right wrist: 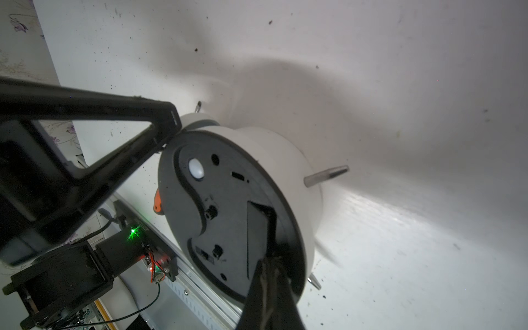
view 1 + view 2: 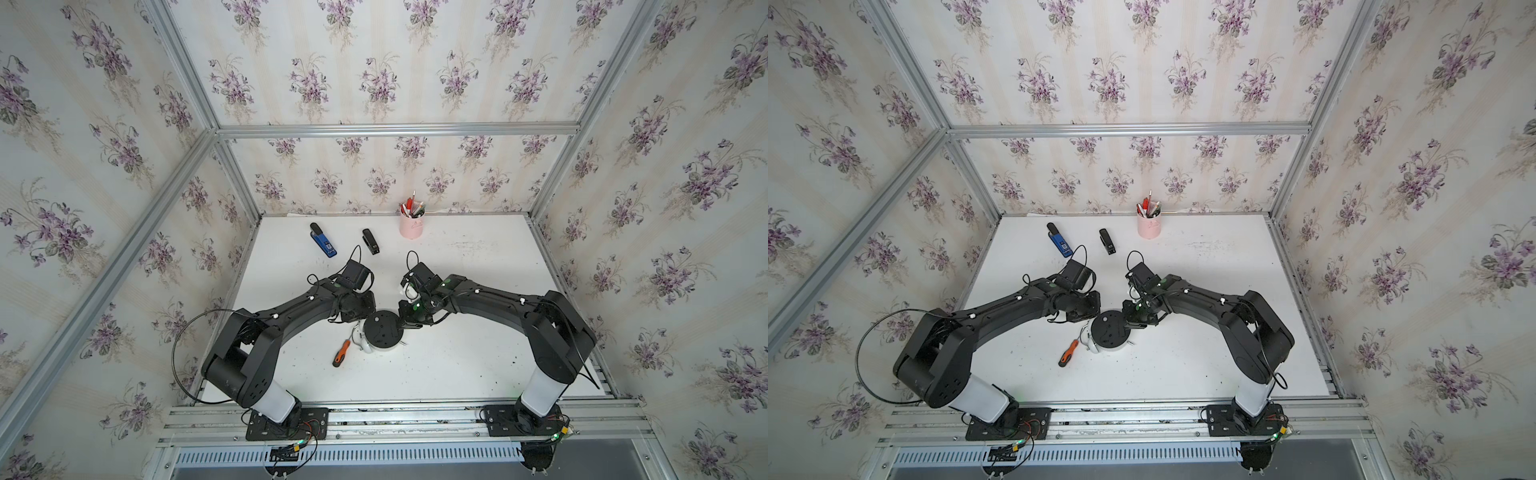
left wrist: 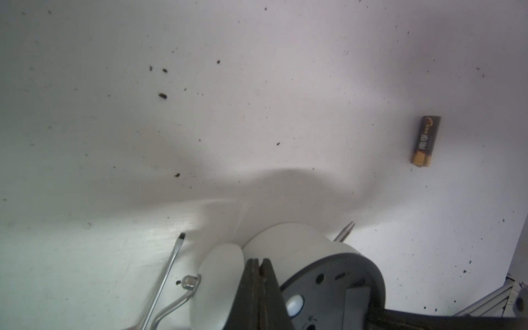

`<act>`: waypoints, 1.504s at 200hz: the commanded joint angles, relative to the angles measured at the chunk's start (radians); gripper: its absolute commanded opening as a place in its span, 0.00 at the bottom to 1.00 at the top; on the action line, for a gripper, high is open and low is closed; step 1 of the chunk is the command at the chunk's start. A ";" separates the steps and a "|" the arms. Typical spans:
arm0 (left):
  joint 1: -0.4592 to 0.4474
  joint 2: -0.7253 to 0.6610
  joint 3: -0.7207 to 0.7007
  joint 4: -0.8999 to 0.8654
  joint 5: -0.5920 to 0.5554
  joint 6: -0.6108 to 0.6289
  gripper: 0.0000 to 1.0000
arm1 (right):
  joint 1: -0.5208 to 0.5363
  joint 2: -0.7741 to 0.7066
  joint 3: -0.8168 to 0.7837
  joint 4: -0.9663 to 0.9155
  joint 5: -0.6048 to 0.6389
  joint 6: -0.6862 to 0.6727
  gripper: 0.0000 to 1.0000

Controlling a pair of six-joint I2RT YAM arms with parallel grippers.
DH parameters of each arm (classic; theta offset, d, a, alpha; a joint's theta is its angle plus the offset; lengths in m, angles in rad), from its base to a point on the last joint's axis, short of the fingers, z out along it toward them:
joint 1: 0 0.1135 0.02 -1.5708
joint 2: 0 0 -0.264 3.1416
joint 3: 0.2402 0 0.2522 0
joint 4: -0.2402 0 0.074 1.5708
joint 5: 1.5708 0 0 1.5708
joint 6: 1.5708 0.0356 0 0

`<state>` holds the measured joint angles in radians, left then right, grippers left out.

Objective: Remove the battery from the alarm
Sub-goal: Install the cover on the alarm.

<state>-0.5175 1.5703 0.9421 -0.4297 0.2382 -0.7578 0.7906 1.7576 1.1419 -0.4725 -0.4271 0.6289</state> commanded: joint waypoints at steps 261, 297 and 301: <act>-0.002 -0.015 0.001 -0.020 0.010 0.006 0.06 | -0.017 -0.071 0.067 -0.083 0.059 -0.094 0.00; -0.003 -0.017 0.001 -0.021 0.009 0.006 0.07 | -0.008 -0.031 0.050 -0.066 0.058 -0.084 0.00; -0.002 -0.016 0.001 -0.021 0.006 0.006 0.06 | -0.010 -0.029 0.048 -0.060 0.056 -0.082 0.00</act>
<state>-0.5194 1.5581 0.9421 -0.4374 0.2497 -0.7578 0.7811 1.7180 1.2022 -0.5629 -0.3557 0.5499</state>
